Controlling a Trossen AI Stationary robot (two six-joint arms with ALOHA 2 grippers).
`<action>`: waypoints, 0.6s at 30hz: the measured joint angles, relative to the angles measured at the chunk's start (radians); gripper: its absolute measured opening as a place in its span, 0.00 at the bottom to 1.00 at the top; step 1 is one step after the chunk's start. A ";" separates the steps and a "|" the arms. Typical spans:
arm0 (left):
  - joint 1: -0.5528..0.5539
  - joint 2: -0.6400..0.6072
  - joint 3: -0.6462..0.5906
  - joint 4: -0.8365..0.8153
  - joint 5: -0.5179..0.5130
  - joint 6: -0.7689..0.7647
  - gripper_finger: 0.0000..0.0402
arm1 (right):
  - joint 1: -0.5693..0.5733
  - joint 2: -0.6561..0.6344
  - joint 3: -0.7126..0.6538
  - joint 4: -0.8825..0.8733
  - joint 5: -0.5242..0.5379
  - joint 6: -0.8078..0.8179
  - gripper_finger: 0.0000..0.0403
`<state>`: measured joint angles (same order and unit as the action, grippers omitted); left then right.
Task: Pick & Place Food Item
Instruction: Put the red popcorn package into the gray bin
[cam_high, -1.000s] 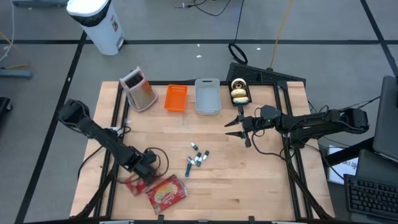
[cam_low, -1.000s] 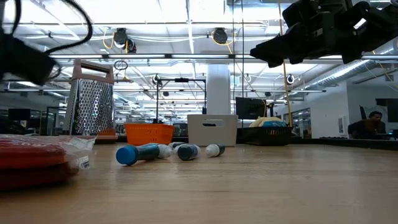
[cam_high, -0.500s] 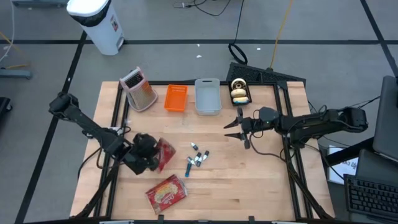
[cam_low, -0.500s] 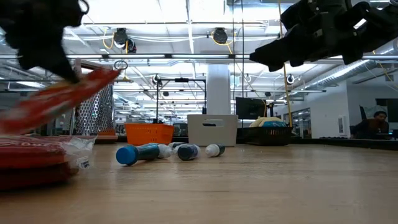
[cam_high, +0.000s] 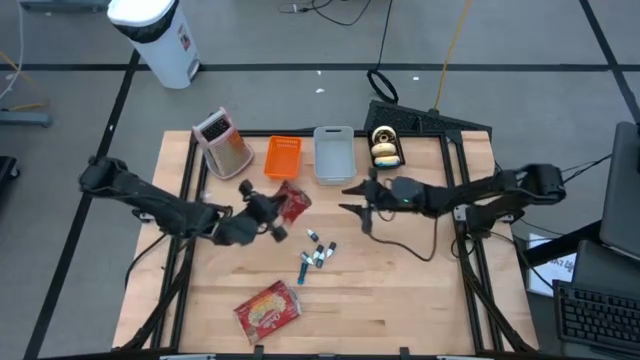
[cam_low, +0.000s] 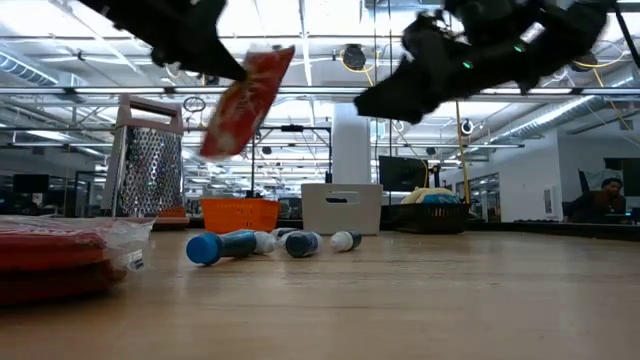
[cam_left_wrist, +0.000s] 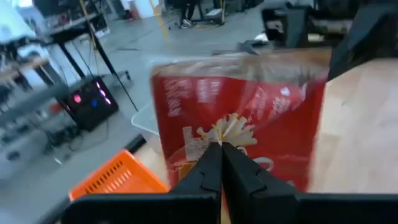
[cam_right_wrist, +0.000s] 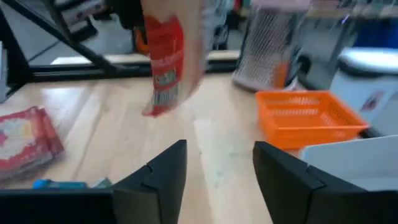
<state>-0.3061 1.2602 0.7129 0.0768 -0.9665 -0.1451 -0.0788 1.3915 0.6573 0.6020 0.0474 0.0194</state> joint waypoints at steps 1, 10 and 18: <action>0.014 0.015 -0.001 0.046 0.004 0.053 0.00 | -0.004 0.003 0.048 -0.071 0.001 0.013 0.46; 0.101 0.065 -0.001 0.217 0.004 0.268 0.00 | -0.047 0.000 0.350 -0.339 -0.097 0.104 0.62; 0.124 0.064 -0.001 0.214 0.008 0.303 0.00 | -0.072 0.078 0.445 -0.369 -0.102 0.111 0.66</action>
<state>-0.1817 1.3247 0.7116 0.2912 -0.9586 0.1576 -0.1510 1.4700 1.1027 0.2335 -0.0545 0.1300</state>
